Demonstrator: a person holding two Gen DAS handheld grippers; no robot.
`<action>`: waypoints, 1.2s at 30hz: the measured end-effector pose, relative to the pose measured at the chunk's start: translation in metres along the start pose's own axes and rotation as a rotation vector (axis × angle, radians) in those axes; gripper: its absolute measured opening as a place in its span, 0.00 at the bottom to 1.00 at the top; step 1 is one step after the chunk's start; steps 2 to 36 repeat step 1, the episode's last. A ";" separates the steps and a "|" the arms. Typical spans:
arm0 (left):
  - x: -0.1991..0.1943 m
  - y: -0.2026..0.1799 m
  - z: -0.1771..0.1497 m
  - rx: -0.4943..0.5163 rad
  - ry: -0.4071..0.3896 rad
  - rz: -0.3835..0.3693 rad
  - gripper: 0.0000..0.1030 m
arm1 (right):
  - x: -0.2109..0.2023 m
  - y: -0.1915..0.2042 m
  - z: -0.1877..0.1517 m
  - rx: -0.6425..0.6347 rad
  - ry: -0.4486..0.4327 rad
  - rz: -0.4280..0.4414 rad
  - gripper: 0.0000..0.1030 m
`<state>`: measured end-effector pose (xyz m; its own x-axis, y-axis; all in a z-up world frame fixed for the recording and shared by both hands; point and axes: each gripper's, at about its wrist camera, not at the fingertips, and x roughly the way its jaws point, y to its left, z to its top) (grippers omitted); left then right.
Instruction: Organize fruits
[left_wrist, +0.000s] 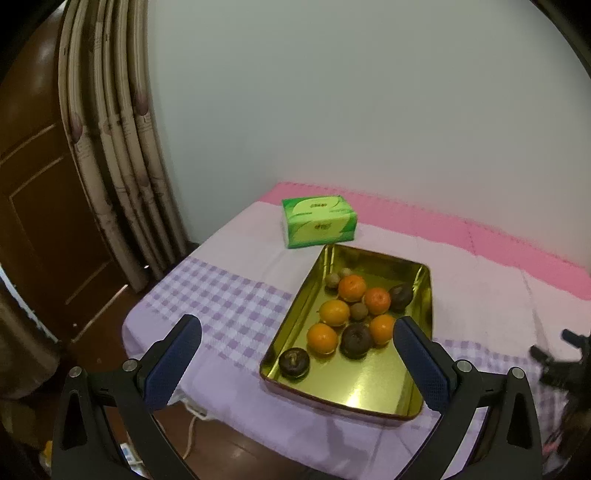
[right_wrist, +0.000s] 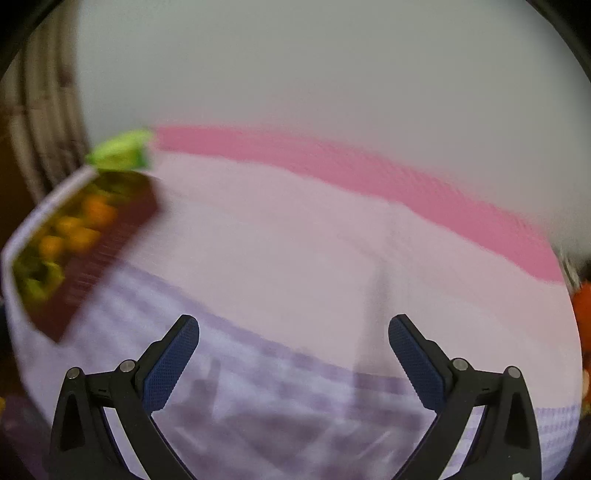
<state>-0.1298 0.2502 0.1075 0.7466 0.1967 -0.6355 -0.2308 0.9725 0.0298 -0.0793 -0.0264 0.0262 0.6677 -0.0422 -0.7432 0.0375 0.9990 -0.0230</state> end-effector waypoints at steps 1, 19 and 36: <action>0.002 -0.002 0.000 0.011 0.010 0.011 1.00 | 0.011 -0.017 -0.002 0.014 0.030 -0.025 0.99; 0.002 -0.002 0.000 0.011 0.010 0.011 1.00 | 0.011 -0.017 -0.002 0.014 0.030 -0.025 0.99; 0.002 -0.002 0.000 0.011 0.010 0.011 1.00 | 0.011 -0.017 -0.002 0.014 0.030 -0.025 0.99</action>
